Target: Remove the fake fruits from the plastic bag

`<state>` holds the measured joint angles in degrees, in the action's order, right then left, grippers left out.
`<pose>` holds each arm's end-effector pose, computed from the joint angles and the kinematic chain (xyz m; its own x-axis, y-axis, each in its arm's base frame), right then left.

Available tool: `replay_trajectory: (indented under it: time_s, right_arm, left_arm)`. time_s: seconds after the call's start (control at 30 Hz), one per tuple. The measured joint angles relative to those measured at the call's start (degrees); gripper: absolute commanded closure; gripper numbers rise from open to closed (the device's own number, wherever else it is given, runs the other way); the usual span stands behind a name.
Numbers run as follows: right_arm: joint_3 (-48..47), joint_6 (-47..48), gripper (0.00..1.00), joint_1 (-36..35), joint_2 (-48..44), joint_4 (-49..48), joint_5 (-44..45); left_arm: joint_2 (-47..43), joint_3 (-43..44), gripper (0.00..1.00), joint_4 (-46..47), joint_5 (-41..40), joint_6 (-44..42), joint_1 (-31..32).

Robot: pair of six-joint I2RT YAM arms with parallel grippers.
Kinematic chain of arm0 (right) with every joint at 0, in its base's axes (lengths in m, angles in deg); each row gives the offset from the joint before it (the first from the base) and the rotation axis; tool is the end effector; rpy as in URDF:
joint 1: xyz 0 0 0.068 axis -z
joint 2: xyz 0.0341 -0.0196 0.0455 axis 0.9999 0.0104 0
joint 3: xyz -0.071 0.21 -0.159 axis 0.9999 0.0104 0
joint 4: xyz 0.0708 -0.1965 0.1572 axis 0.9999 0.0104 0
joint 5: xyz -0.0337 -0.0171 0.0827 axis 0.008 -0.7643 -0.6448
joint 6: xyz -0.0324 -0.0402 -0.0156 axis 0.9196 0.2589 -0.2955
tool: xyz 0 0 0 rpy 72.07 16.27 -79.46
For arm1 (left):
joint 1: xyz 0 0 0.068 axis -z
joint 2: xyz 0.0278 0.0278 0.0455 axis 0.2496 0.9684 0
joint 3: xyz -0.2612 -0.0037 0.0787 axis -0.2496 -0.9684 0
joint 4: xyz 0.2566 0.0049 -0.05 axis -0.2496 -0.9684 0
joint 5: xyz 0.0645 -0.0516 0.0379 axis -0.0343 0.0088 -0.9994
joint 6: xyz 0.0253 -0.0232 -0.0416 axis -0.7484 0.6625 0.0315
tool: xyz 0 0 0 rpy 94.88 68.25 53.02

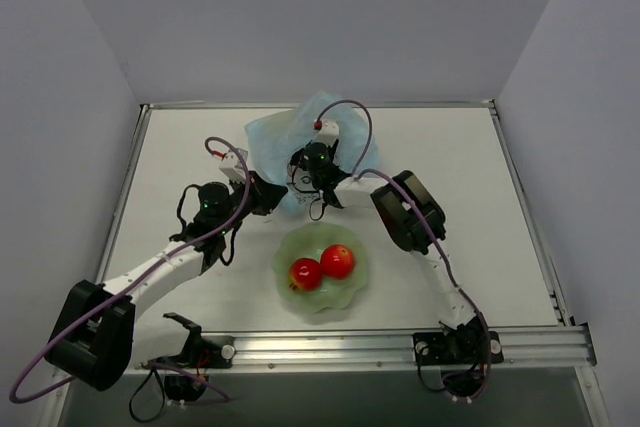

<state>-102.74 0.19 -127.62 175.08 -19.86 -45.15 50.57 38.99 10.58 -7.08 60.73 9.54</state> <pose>0.4269 0.3190 0.1448 -0.1509 0.3834 -0.9112 -0.2360 0.8811 0.4098 0.2328 -0.1169 0.2539 -0.4663 -0.4276 -0.7744 0.5159 0.5796 -0.6308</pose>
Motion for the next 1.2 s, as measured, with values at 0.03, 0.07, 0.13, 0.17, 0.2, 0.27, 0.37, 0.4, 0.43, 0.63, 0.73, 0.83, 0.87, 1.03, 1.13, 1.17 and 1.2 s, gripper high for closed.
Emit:
replay_trajectory:
  time_s: [0.03, 0.07, 0.13, 0.17, 0.2, 0.27, 0.37, 0.4, 0.43, 0.63, 0.73, 0.83, 0.87, 1.03, 1.13, 1.17, 1.2]
  right_arm:
    - [3.0, 0.1, 0.73, 0.0, -2.1, -0.4, -1.2]
    - [6.3, 0.2, 0.73, 0.0, -4.4, -1.1, -2.3]
    - [13.1, 0.2, 0.73, -0.1, -9.8, -1.7, -4.8]
    - [16.1, 0.1, 0.73, -0.1, -12.4, -2.1, -5.9]
    - [18.7, 0.1, 0.73, -0.2, -15.0, -2.1, -7.0]
    - [23.5, -0.2, 0.73, -0.5, -19.9, -2.5, -8.9]
    - [29.8, -0.5, 0.73, -1.7, -26.6, -2.8, -11.1]
    - [31.9, -0.7, 0.72, -2.2, -28.7, -3.0, -12.0]
    - [33.9, -0.9, 0.72, -2.8, -30.7, -2.9, -12.8]
    - [44.2, -0.9, 0.71, -6.8, -43.2, 0.7, -15.7]
    - [47.6, 0.0, 0.71, -9.6, -51.6, 4.7, -15.3]
    - [49.8, 0.4, 0.71, -12.3, -59.8, 7.7, -14.9]
    - [50.7, 0.4, 0.7, -13.0, -62.2, 8.3, -14.8]
    - [55.2, -0.5, 0.69, -16.5, -67.6, 10.7, -12.6]
    - [57.9, -1.4, 0.68, -17.7, -66.9, 13.2, -11.2]
    - [58.3, -1.7, 0.67, -18.2, -66.4, 14.2, -10.8]
    - [58.5, -1.8, 0.66, -18.6, -66.0, 15.0, -10.3]
  left_arm:
    - [0.0, 0.0, 0.98, -0.3, -0.4, 0.0, 0.0]
    - [0.0, 0.0, 0.98, -0.5, -0.6, 0.0, 0.0]
    - [0.0, 0.0, 0.98, -0.7, -1.0, 0.0, -0.2]
    - [0.0, 0.0, 0.98, -0.8, -1.1, 0.1, -0.3]
    - [0.0, 0.0, 0.98, -0.8, -1.1, 0.1, -0.5]
    - [0.0, 0.0, 0.98, -0.8, -1.2, 0.2, -0.8]
    - [-0.1, 0.0, 0.98, -0.9, -1.3, 0.2, -1.2]
    - [-0.2, 0.0, 0.98, -1.1, -1.5, 0.2, -1.2]
    - [-0.4, 0.0, 0.98, -1.3, -1.8, 0.2, -1.3]
    - [-0.5, 0.0, 0.98, -2.0, -2.4, 0.1, -1.9]
    - [-0.4, 0.0, 0.98, -2.5, -2.8, 0.0, -2.3]
    - [-0.1, 0.0, 0.98, -2.9, -3.1, 0.0, -3.1]
    - [0.0, 0.0, 0.98, -2.9, -3.2, 0.1, -3.3]
    - [0.5, 0.0, 0.98, -3.1, -3.2, 0.1, -3.8]
    - [0.6, 0.0, 0.98, -3.1, -3.2, 0.1, -3.8]
    - [0.5, 0.0, 0.98, -3.1, -3.2, 0.1, -3.8]
    - [0.6, 0.0, 0.98, -3.1, -3.1, 0.1, -3.8]
